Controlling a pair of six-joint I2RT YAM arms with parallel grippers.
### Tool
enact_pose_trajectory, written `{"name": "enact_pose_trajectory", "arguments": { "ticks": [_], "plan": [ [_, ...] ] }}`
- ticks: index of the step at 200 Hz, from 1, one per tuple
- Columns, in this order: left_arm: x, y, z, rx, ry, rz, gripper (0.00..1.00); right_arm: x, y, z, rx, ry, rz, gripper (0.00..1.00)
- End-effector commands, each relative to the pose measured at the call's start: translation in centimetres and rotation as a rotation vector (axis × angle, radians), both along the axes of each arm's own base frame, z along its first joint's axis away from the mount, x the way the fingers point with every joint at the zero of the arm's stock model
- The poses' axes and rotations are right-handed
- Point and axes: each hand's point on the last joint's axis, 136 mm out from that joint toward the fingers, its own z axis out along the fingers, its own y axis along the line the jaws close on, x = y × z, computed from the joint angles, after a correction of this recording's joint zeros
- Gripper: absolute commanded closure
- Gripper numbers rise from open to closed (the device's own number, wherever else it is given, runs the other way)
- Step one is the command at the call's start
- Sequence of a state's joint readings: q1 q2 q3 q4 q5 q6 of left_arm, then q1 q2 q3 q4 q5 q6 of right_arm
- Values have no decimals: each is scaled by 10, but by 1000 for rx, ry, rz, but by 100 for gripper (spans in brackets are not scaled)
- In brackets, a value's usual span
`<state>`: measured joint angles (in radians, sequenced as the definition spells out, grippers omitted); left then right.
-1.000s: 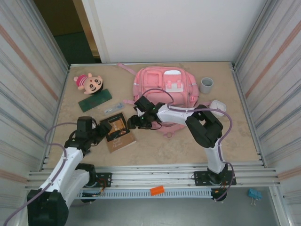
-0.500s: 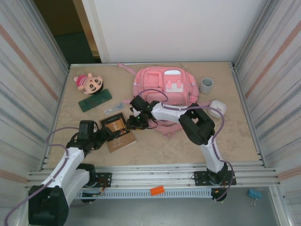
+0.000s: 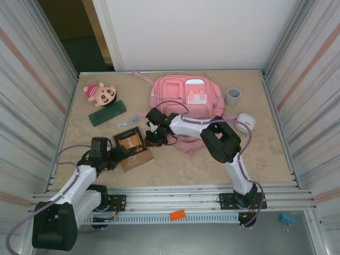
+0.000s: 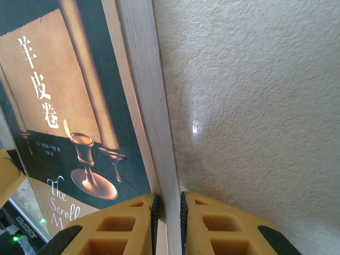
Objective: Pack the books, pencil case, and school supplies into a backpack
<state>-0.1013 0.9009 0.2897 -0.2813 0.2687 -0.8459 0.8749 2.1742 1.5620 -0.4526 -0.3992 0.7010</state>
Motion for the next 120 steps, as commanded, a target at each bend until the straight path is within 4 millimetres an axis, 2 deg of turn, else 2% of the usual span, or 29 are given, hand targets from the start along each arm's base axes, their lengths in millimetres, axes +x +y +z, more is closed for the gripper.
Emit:
{"name": "enact_pose_trajectory", "arguments": {
  "ticks": [1,16,70,93,120],
  "plan": [
    [6,-18,6,-86,-44,-74,46,-7,-20,-31,-111,47,-3,82],
    [10,-25,16,-120,-62,-95,47,-7,-18,-28,-107,37,0,83],
    [20,-40,76,-200,-182,-156,49,-6,-17,-23,-100,22,3,84],
    [21,-37,77,-184,-196,-148,49,-6,-18,-21,-96,16,0,84],
    [21,-41,59,-208,-154,-156,49,-5,-18,-18,-89,6,-3,84]
  ]
}}
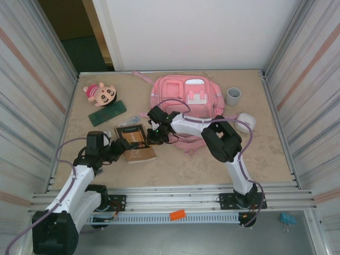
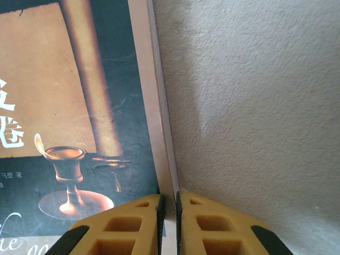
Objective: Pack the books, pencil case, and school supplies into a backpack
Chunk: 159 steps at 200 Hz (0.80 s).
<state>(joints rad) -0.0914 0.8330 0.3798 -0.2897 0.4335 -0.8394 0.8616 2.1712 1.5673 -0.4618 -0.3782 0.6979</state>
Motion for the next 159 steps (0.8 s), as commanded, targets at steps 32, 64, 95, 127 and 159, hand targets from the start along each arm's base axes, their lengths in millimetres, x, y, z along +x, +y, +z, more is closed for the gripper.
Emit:
{"name": "enact_pose_trajectory", "arguments": {
  "ticks": [32,64,95,127,159],
  "plan": [
    [4,-24,-15,-105,37,-97,49,-13,-12,-16,-62,19,13,83],
    [7,-6,-16,36,74,-32,78,-9,-15,-11,-65,1,-4,81],
    [9,5,14,187,9,-51,89,1,-23,37,-12,-124,-55,72],
    [15,-18,66,153,-181,-194,91,0,-32,116,199,-311,-96,67],
    [11,-54,132,71,-454,-392,96,-4,-69,174,289,-527,-192,56]
  ]
}}
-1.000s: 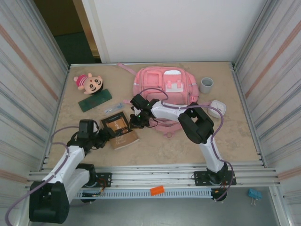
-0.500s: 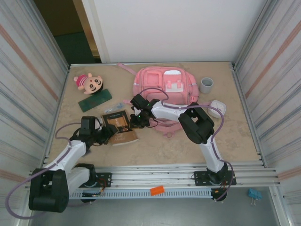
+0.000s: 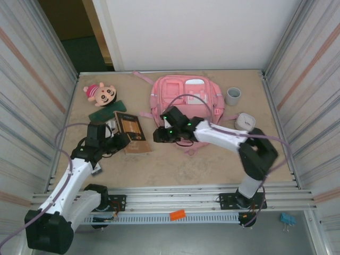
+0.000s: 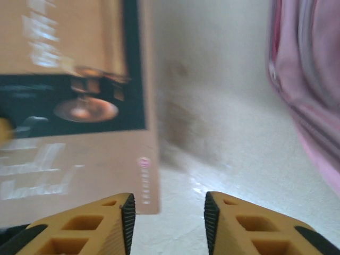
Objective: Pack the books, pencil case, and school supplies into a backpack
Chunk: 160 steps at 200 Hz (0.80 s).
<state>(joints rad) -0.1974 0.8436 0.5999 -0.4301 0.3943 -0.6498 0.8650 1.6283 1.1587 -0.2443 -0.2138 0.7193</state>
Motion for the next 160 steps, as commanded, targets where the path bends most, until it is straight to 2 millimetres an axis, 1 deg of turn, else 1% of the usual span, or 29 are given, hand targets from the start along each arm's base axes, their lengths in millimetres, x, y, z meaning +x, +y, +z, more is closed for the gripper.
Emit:
{"name": "enact_pose_trajectory", "arguments": {
  "ticks": [1,10,11,18,21,22,33,35,37,43,55,66,69,80,86,105,107,112,124,143,150,153,160],
  "plan": [
    [0,-32,71,-70,-279,-221,96,10,-15,58,115,-215,-90,56],
    [-4,-44,91,-119,-361,-290,96,7,-26,71,129,-298,-110,56],
    [-5,-46,93,-126,-371,-301,96,7,-27,76,137,-313,-112,56],
    [-9,-55,108,-162,-430,-356,96,1,-34,85,147,-384,-116,55],
    [-11,-58,114,-173,-456,-376,96,-1,-36,93,164,-416,-121,55],
    [-12,-59,116,-176,-464,-383,96,-1,-37,91,161,-421,-122,55],
    [-21,-71,133,-207,-548,-459,97,-9,-47,105,195,-500,-125,53],
    [-23,-73,136,-210,-563,-474,97,-10,-48,106,200,-509,-124,53],
    [-24,-75,139,-214,-578,-488,97,-11,-50,111,214,-523,-127,53],
    [-30,-81,147,-226,-625,-532,97,-14,-55,113,223,-544,-127,52],
    [-41,-91,160,-248,-698,-603,97,-21,-64,122,264,-585,-126,50],
    [-47,-97,168,-260,-744,-637,96,-30,-66,130,321,-612,-96,44],
    [-48,-98,169,-262,-752,-642,96,-33,-65,132,343,-618,-77,41],
    [-52,-100,176,-285,-796,-660,97,-43,-64,143,422,-637,-27,34],
    [-54,-101,181,-302,-825,-671,97,-47,-63,149,456,-643,-10,31],
    [-56,-99,195,-332,-896,-655,97,-51,-61,152,494,-628,28,25],
    [-56,-99,197,-334,-903,-651,97,-53,-64,160,513,-640,26,25],
    [-57,-98,201,-338,-921,-647,97,-55,-65,164,526,-640,27,24],
    [-58,-97,210,-345,-954,-637,98,-54,-68,164,543,-625,26,20],
    [-60,-98,219,-357,-964,-648,98,-50,-72,167,593,-585,23,11],
    [-61,-98,222,-366,-963,-656,98,-51,-72,168,622,-565,39,9],
    [-61,-99,224,-370,-964,-660,98,-52,-71,170,637,-562,51,6],
    [-63,-100,227,-382,-969,-665,98,-54,-70,172,665,-547,74,5]
  ]
}}
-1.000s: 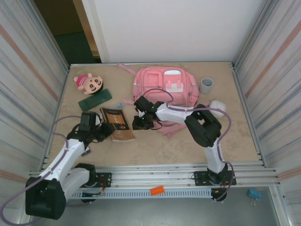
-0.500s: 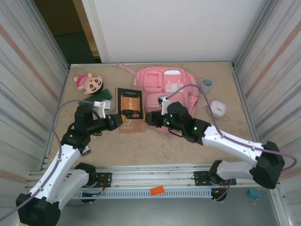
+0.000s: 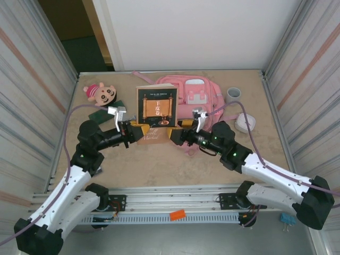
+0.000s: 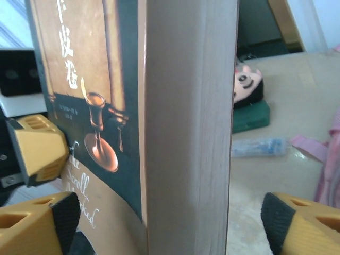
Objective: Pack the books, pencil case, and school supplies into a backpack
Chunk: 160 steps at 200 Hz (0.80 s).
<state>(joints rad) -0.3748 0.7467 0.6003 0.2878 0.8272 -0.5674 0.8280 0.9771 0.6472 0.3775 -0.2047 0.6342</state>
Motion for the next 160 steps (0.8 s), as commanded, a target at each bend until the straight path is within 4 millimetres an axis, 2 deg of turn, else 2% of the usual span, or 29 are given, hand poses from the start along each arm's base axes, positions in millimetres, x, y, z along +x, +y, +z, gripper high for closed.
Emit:
{"name": "enact_pose_trajectory", "arguments": {
  "ticks": [1,7,14,26,60,75,113,123,134,140,160],
  "plan": [
    [-18,-1,49,-84,-158,-60,98,-12,4,18,107,0,124,4],
    [-19,-1,52,-95,-164,-66,98,-13,3,22,124,2,144,1],
    [-20,-2,55,-107,-167,-73,98,-9,8,14,119,36,161,1],
    [-21,-2,57,-119,-173,-78,98,-12,12,16,137,40,204,1],
    [-19,-6,54,-109,-158,-90,96,-28,28,25,163,36,362,4],
    [-12,-5,50,-98,-147,-50,91,-33,30,27,166,28,392,9],
    [7,0,30,-29,-104,55,92,-39,16,31,160,-36,341,27],
    [9,-1,26,-30,-97,61,93,-37,12,32,147,-47,305,34],
    [11,-2,22,-39,-87,53,93,-33,14,24,106,-29,266,45],
    [11,-4,21,-44,-81,45,93,-33,10,29,102,-47,241,48],
    [9,-10,18,-40,-76,8,92,-33,14,29,83,-53,223,57]
  ]
}}
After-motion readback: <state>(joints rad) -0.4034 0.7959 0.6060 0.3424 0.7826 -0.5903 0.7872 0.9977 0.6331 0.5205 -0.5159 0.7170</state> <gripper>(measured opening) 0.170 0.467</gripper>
